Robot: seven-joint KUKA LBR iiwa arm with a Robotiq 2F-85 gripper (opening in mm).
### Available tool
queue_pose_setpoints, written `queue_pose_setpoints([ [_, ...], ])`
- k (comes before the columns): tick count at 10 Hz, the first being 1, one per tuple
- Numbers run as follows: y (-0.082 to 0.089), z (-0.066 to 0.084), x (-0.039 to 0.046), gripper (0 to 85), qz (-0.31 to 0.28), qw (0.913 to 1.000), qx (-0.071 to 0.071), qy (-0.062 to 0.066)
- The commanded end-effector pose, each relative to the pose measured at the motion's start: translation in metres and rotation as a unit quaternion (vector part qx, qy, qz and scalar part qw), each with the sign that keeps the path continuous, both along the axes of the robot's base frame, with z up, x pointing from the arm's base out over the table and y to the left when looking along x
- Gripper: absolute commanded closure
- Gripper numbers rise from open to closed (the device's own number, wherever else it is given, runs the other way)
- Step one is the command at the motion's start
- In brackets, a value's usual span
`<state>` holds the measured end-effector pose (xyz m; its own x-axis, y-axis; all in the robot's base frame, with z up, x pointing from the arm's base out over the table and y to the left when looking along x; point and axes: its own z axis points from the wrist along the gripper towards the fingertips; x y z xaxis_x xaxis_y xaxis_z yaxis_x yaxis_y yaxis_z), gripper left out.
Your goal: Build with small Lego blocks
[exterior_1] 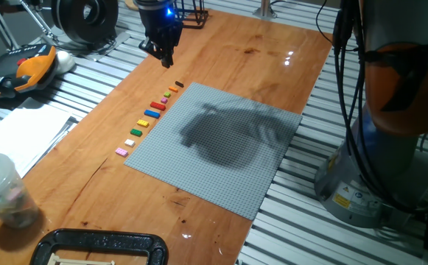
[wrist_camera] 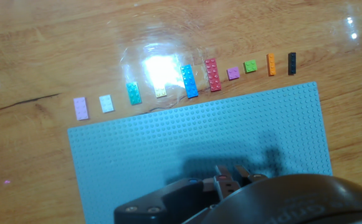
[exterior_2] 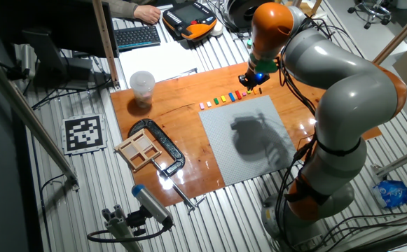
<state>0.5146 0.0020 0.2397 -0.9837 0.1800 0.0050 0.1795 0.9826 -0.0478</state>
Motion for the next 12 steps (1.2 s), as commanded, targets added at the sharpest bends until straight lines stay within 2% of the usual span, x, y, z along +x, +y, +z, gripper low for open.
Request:
queue_pose_setpoints([
  [1,0.0,0.0,0.0,68.0,0.0,1.0,0.0,0.001],
  [9,-0.001,-0.002,0.0029,68.0,0.007,1.0,0.001,0.003],
  [10,-0.004,-0.004,0.0063,51.0,0.011,0.9999,0.001,0.004],
  [12,-0.011,-0.009,0.0168,51.0,0.016,0.9998,0.009,0.012],
])
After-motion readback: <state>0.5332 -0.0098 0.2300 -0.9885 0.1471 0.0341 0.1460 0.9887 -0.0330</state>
